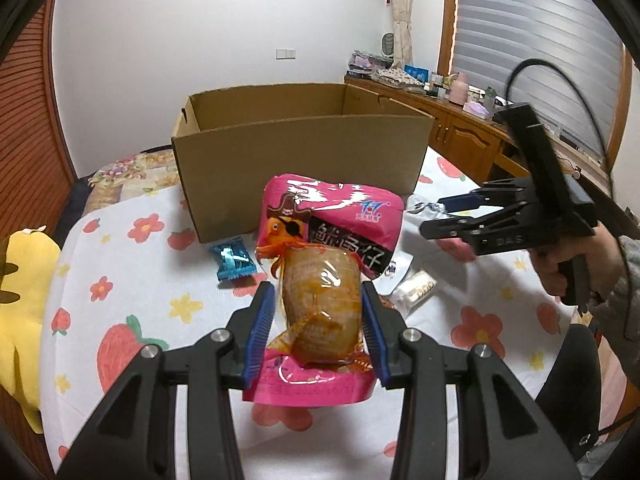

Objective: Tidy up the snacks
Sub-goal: 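Close the left tool on the pink pack while the right tool grasps the white pouch, then lift both held packs and carry them over the cardboard box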

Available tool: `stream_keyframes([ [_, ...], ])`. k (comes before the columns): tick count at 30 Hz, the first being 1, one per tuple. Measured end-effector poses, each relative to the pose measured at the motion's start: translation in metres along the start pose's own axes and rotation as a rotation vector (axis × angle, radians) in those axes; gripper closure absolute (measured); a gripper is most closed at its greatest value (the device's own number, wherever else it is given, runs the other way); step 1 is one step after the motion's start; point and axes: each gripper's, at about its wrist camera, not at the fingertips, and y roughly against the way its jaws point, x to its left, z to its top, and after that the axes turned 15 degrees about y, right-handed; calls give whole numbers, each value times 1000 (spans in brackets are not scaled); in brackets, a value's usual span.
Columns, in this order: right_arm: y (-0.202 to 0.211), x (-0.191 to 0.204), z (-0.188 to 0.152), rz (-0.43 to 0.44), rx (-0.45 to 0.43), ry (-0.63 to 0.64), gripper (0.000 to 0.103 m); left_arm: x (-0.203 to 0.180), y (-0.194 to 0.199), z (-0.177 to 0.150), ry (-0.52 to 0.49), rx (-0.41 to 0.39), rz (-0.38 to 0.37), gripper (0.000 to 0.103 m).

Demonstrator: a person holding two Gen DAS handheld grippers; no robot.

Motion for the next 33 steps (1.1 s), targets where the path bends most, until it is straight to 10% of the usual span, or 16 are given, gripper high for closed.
stream_keyframes([
  [19, 74, 22, 10, -16, -168, 29, 42, -7, 1, 32, 8, -82, 24, 62],
  [33, 97, 8, 61, -75, -267, 61, 42, -12, -19, 113, -1, -202, -44, 62],
])
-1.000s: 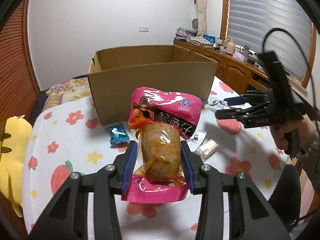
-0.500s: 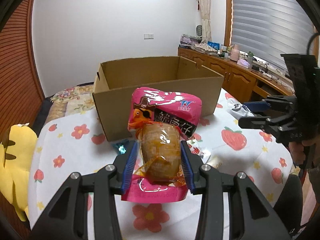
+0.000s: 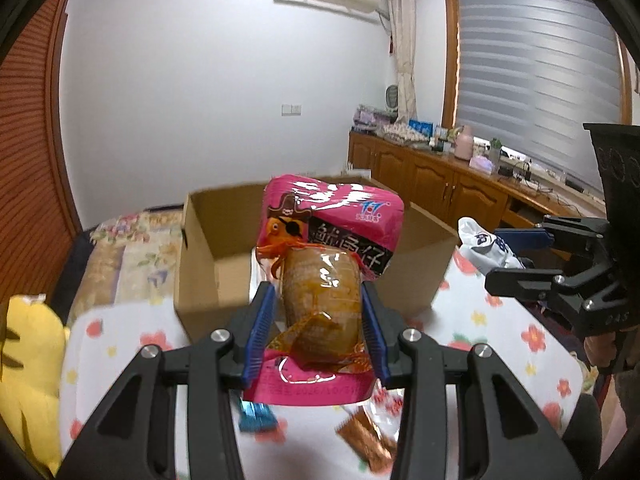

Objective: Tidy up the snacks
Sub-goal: 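Lift both held packs and carry them over the cardboard box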

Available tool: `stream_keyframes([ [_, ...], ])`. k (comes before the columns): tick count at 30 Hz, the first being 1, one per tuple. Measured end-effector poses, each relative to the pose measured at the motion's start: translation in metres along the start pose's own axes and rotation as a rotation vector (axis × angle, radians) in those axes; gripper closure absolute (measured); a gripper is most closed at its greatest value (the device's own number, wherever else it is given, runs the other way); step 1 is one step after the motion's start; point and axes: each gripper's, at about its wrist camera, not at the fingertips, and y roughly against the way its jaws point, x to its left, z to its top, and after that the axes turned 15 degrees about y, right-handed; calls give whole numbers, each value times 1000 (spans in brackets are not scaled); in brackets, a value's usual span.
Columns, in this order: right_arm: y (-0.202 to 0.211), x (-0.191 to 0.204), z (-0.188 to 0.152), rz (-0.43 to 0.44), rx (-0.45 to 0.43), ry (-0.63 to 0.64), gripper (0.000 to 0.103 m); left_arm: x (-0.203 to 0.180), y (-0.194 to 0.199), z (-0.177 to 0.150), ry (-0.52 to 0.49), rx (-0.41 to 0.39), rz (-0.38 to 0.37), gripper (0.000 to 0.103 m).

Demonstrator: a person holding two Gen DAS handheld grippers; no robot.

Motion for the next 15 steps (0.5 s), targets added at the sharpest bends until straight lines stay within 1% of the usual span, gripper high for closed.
stream_keyframes([
  [9, -29, -26, 42, -49, -27, 40, 42, 16, -37, 46, -13, -48, 3, 62],
  [15, -59, -43, 61, -69, -36, 40, 42, 35, -61, 62, 3, -46, 16, 62],
])
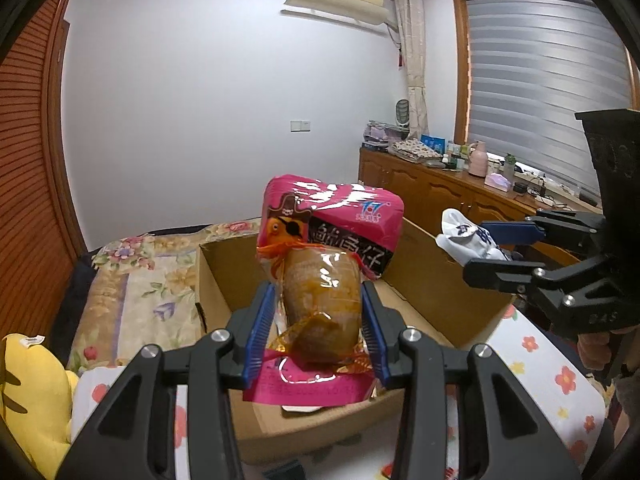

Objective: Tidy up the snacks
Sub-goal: 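Lift both held packs and carry them over the cardboard box, then open both tools to drop the packs into the box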

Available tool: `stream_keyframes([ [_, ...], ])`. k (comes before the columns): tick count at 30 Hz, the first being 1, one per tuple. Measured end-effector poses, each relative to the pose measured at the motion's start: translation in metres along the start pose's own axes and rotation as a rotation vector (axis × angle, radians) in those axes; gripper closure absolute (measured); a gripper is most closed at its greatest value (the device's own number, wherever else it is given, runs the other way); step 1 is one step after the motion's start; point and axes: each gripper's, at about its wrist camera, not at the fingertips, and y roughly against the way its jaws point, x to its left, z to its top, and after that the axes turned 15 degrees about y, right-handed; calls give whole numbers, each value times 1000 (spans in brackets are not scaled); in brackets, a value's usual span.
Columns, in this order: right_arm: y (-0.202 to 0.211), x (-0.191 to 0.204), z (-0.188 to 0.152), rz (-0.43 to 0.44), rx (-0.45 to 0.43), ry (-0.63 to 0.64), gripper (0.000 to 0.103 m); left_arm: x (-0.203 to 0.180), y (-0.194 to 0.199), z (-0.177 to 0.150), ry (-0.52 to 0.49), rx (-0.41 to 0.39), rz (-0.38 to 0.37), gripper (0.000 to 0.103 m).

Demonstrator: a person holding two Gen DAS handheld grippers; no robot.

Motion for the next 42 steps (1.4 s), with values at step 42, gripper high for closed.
stream_keyframes([
  [42, -76, -19, -43, 3, 174, -121, 40, -3, -31, -30, -32, 115, 66, 37],
])
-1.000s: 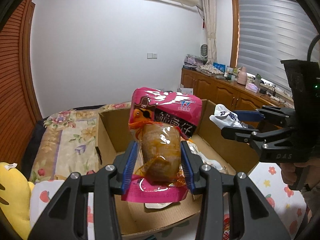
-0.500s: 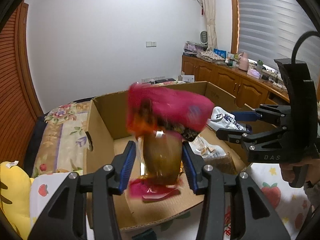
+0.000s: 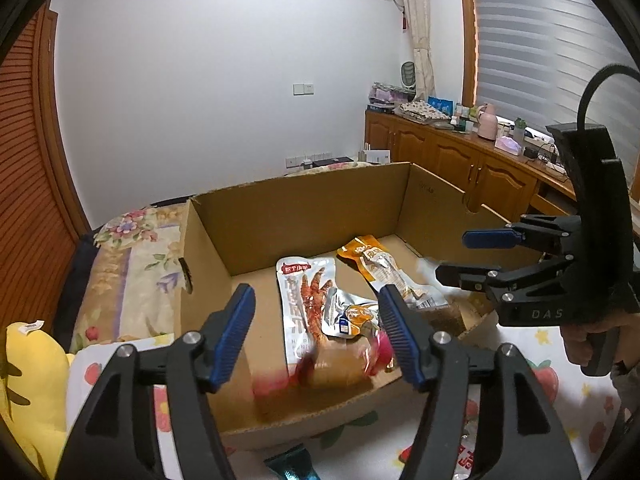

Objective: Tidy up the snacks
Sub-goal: 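Open both tools to drop the packs into the box, then grasp the blue candy with the left tool while the right tool reaches the red-topped pouch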

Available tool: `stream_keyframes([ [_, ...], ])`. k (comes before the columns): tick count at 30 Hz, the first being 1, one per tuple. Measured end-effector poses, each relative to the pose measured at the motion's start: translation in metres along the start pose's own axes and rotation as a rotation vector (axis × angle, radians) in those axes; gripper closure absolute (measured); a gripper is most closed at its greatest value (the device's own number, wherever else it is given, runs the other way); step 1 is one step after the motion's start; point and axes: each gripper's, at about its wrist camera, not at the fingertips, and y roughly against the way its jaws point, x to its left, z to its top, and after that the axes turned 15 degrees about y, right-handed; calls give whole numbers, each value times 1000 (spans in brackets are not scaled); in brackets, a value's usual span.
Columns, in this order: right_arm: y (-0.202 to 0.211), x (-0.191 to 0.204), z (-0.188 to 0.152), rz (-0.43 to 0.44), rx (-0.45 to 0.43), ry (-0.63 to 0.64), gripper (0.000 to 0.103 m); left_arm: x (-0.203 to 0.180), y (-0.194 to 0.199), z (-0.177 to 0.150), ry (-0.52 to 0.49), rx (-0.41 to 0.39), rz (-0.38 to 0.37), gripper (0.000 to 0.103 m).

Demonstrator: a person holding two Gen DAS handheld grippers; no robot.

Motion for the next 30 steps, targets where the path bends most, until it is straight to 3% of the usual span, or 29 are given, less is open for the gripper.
stream_keyframes([
  [2, 5, 1, 1, 0, -7, -2, 29, 0, 6, -1, 3, -6, -2, 37],
  [9, 51, 11, -6, 5, -80, -6, 29, -4, 47, -15, -13, -41, 7, 36],
  [12, 78, 26, -18, 30, -113, -4, 29, 1, 69, -26, 4, -54, 4, 28],
  [18, 103, 59, -44, 69, -119, 22, 29, 12, 97, -48, 18, -62, 10, 26],
  [22, 100, 80, -57, 96, -99, 31, 31, 20, 102, -62, 13, -52, 30, 26],
  [30, 46, 101, -84, 138, 35, 24, 43, 41, 84, -100, 51, 26, 62, 26],
])
